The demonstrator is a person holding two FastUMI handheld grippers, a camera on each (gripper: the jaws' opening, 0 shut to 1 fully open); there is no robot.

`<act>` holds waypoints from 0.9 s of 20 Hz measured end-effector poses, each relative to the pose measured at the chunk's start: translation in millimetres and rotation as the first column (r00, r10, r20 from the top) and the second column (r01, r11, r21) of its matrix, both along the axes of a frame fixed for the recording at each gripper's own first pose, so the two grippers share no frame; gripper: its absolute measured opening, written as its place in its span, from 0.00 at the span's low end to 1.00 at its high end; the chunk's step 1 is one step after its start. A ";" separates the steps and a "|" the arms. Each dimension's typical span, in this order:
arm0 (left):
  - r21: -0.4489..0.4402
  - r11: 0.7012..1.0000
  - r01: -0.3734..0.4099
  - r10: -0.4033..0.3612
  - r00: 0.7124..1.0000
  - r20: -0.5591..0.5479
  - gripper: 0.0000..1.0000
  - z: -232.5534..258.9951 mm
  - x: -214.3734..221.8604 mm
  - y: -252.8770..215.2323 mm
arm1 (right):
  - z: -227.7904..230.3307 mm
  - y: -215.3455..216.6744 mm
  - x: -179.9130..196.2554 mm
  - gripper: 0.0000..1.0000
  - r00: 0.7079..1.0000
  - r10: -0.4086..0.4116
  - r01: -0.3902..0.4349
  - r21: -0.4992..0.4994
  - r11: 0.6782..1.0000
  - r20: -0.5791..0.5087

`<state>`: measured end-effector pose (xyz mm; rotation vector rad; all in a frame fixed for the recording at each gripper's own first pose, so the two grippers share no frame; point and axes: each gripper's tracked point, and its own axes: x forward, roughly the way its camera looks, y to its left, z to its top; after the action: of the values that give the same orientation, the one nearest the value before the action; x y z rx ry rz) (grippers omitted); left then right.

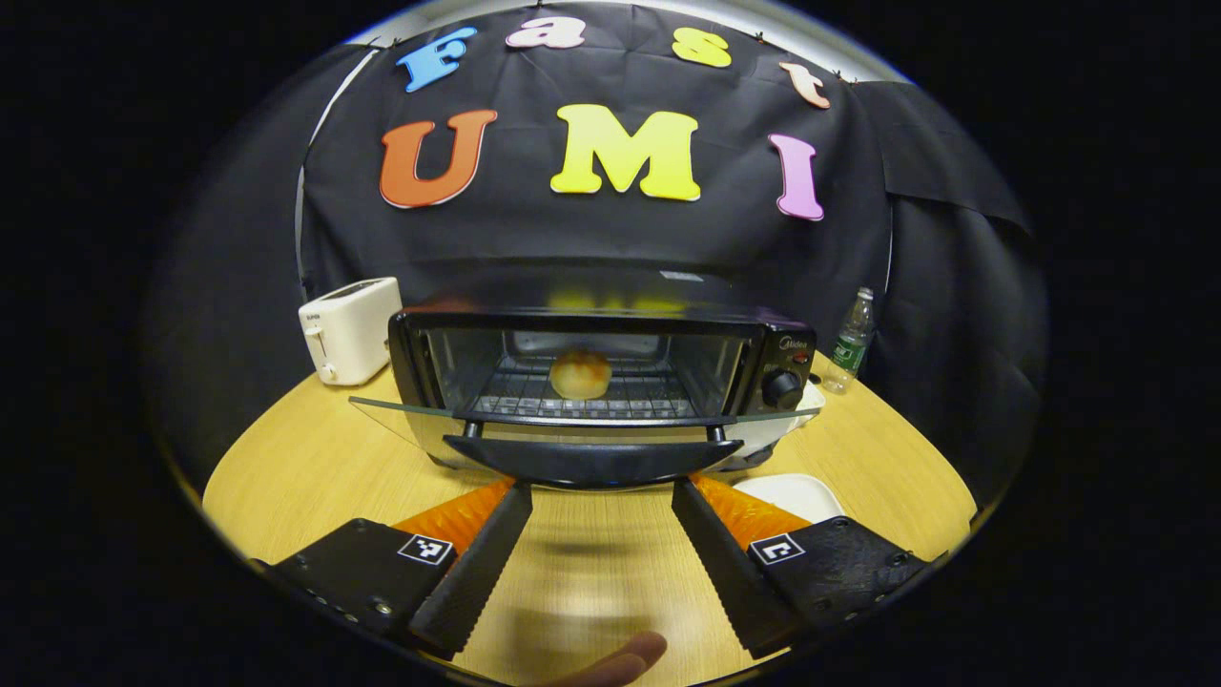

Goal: Open the electric oven with the left hand, put the food in, and close the electric oven.

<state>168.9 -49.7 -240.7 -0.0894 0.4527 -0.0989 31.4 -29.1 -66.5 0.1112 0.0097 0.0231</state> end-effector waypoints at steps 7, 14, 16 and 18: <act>-0.021 0.999 -0.038 0.042 0.979 0.202 0.95 29.1 -2.6 11.0 | 3.1 -5.7 -4.8 0.95 0.999 -0.030 0.030 -0.001 1.000 0.020; -0.035 0.999 -0.038 0.048 0.933 0.358 0.94 98.1 -59.9 9.9 | 9.5 -3.0 -12.7 0.95 0.999 -0.028 0.028 -0.008 1.000 0.027; -0.040 0.999 -0.027 0.040 0.926 0.375 0.94 117.1 -73.0 7.9 | 13.8 -1.4 -17.2 0.95 0.999 -0.025 0.026 -0.015 1.000 0.031; -0.041 0.998 -0.041 0.054 0.916 0.397 0.94 140.6 -83.7 13.9 | 19.6 0.5 -21.7 0.95 0.999 -0.022 0.023 -0.020 1.000 0.037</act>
<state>85.2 -35.8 -100.1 -0.1087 0.0397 -0.0743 9.7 -28.6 -46.9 0.0902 -0.0277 0.0024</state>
